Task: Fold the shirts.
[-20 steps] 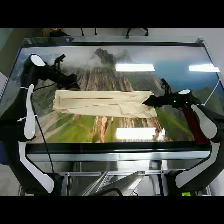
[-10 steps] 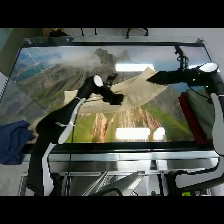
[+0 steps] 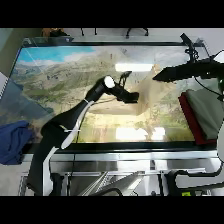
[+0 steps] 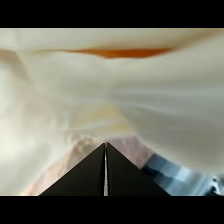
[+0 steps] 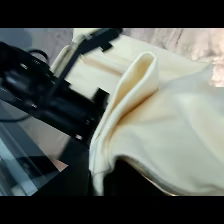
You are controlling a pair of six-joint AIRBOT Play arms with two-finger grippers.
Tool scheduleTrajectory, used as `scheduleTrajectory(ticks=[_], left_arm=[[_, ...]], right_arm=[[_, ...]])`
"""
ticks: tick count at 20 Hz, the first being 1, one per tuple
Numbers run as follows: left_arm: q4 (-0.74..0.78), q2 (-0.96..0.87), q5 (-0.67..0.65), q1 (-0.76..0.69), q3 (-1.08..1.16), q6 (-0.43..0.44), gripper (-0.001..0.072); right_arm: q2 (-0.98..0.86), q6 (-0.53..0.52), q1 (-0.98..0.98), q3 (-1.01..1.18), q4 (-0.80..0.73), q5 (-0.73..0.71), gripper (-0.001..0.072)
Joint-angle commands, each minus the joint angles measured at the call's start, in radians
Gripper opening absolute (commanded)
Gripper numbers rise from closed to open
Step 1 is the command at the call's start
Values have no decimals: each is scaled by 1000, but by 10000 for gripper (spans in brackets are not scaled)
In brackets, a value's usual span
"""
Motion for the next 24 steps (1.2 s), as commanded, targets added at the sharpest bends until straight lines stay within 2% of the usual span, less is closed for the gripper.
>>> scheduleTrajectory(ticks=[1,3,7,11,12,13,14,15,17,19,20,21,22,24], left_arm=[[-23,214,-177,139,3,61,12],[-24,422,-193,247,-87,107,12],[-20,768,-210,422,-238,158,12],[-20,1011,-236,542,-408,167,13],[-20,1050,-247,559,-452,168,13],[-20,1088,-252,570,-501,175,13],[-20,1128,-243,575,-560,181,13],[-20,1162,-225,574,-615,185,12],[-20,1224,-178,574,-721,186,13],[-21,1271,-143,574,-802,186,13],[-21,1291,-127,574,-835,186,13],[-21,1308,-113,574,-864,186,13],[-21,1327,-102,574,-891,186,13],[-21,1355,-90,574,-929,186,13]], right_arm=[[-15,28,66,4,-15,-44,20],[-30,39,175,4,-16,-145,20],[-127,39,446,4,-16,-444,20],[-323,38,664,4,-15,-726,21],[-373,33,707,4,-16,-811,42],[-420,34,746,5,-16,-890,264],[-451,34,771,5,-15,-939,570],[-460,34,781,5,-12,-950,619],[-433,34,775,6,-14,-946,619],[-362,34,737,6,-42,-876,615],[-318,35,704,6,-78,-809,555],[-277,37,664,6,-126,-728,458],[-234,77,612,6,-180,-639,405],[-170,181,493,6,-287,-505,405]])
